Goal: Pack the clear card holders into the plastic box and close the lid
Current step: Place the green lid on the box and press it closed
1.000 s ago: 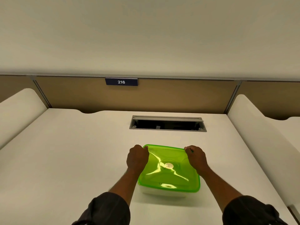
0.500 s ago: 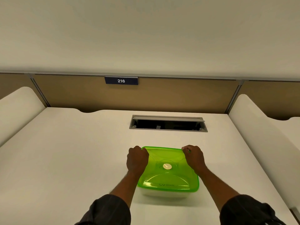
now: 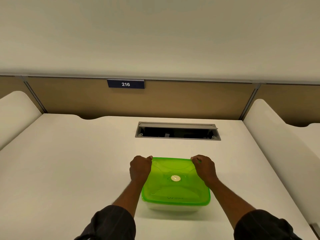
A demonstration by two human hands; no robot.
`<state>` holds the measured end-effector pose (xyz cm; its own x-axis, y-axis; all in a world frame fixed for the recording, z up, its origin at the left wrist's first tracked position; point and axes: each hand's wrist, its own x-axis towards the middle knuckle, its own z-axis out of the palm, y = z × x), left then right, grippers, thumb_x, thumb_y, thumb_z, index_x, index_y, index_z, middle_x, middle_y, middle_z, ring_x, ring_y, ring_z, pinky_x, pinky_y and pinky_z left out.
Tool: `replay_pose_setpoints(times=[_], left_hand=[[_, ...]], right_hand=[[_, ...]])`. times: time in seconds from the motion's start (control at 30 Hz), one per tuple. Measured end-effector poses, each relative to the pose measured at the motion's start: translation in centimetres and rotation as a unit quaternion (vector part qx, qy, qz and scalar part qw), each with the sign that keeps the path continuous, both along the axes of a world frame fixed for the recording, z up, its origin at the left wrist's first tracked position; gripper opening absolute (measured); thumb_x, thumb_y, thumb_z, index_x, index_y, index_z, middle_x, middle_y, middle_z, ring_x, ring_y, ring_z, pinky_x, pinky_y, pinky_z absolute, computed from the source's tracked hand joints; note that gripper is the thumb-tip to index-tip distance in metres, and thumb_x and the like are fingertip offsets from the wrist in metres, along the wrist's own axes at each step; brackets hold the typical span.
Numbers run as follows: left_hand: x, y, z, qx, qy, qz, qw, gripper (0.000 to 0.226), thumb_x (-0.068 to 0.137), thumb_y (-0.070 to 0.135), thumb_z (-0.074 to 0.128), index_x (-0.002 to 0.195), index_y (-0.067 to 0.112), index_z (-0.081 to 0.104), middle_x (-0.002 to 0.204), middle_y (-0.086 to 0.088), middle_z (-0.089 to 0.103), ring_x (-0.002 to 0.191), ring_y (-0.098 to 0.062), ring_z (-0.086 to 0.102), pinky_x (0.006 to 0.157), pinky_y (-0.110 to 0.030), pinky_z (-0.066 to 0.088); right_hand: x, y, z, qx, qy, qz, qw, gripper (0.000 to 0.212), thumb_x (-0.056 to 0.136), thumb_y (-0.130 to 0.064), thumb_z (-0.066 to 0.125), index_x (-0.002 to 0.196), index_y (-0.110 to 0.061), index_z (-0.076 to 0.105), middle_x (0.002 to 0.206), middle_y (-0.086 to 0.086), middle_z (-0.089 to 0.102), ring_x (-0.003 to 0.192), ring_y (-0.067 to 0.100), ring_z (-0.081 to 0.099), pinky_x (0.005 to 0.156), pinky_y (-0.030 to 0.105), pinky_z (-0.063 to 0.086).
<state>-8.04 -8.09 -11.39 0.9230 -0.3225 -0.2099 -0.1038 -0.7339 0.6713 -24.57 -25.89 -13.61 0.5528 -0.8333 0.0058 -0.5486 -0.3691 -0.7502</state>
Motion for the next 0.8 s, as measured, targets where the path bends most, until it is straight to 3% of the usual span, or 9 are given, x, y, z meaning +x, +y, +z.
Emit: replay_pose_setpoints(times=[0.27, 0.37, 0.5, 0.6, 0.7, 0.8], left_hand=[[1.5, -0.6, -0.4, 0.006, 0.001, -0.023, 1.0, 0.046, 0.09, 0.042, 0.059, 0.064, 0.004, 0.055, 0.083, -0.017, 0.068, 0.084, -0.031, 0.061, 0.068, -0.028, 0.035], [0.6, -0.5, -1.1, -0.009, -0.035, -0.04, 0.999, 0.045, 0.095, 0.038, 0.053, 0.076, -0.002, 0.061, 0.088, -0.02, 0.067, 0.091, -0.037, 0.061, 0.069, -0.033, 0.038], [-0.3, -0.2, -1.3, -0.077, -0.056, -0.011, 0.995, 0.032, 0.093, 0.032, 0.057, 0.101, 0.002, 0.065, 0.104, -0.016, 0.069, 0.103, -0.033, 0.061, 0.083, -0.034, 0.044], [-0.4, -0.1, -1.8, -0.047, -0.061, -0.039, 0.996, 0.042, 0.096, 0.038, 0.049, 0.105, 0.0, 0.065, 0.108, -0.017, 0.067, 0.108, -0.035, 0.059, 0.089, -0.036, 0.043], [-1.0, 0.3, -2.3, 0.03, -0.02, -0.022, 0.999, 0.064, 0.096, 0.058, 0.03, 0.095, 0.003, 0.063, 0.102, -0.017, 0.066, 0.102, -0.037, 0.06, 0.077, -0.035, 0.042], [-1.1, 0.4, -2.6, 0.022, -0.007, -0.029, 0.999, 0.067, 0.095, 0.059, 0.027, 0.089, 0.002, 0.061, 0.1, -0.02, 0.067, 0.098, -0.037, 0.06, 0.076, -0.036, 0.043]], right_hand=[[0.7, -0.5, 0.2, 0.004, 0.0, -0.006, 1.0, 0.024, 0.092, -0.023, 0.058, 0.087, -0.007, 0.075, 0.094, 0.006, 0.075, 0.089, 0.022, 0.066, 0.081, 0.03, 0.044], [0.8, -0.3, 0.2, 0.005, -0.013, -0.01, 1.0, 0.022, 0.091, -0.021, 0.058, 0.088, -0.007, 0.075, 0.095, 0.005, 0.075, 0.09, 0.019, 0.066, 0.078, 0.026, 0.041], [0.7, -0.2, 0.2, 0.015, -0.018, -0.013, 1.0, 0.022, 0.091, -0.019, 0.058, 0.09, -0.007, 0.076, 0.097, 0.006, 0.075, 0.093, 0.02, 0.066, 0.079, 0.024, 0.041], [0.6, -0.1, 0.3, 0.017, -0.023, -0.015, 0.999, 0.021, 0.091, -0.018, 0.058, 0.092, -0.006, 0.076, 0.098, 0.007, 0.075, 0.094, 0.02, 0.066, 0.079, 0.022, 0.04], [0.5, 0.0, 0.4, 0.013, -0.027, -0.017, 0.999, 0.021, 0.091, -0.018, 0.059, 0.089, -0.006, 0.076, 0.095, 0.009, 0.076, 0.092, 0.022, 0.066, 0.078, 0.023, 0.039], [0.5, 0.0, 0.3, 0.024, -0.026, -0.022, 0.999, 0.021, 0.091, -0.018, 0.058, 0.091, -0.006, 0.076, 0.097, 0.009, 0.075, 0.093, 0.022, 0.066, 0.078, 0.023, 0.039]])
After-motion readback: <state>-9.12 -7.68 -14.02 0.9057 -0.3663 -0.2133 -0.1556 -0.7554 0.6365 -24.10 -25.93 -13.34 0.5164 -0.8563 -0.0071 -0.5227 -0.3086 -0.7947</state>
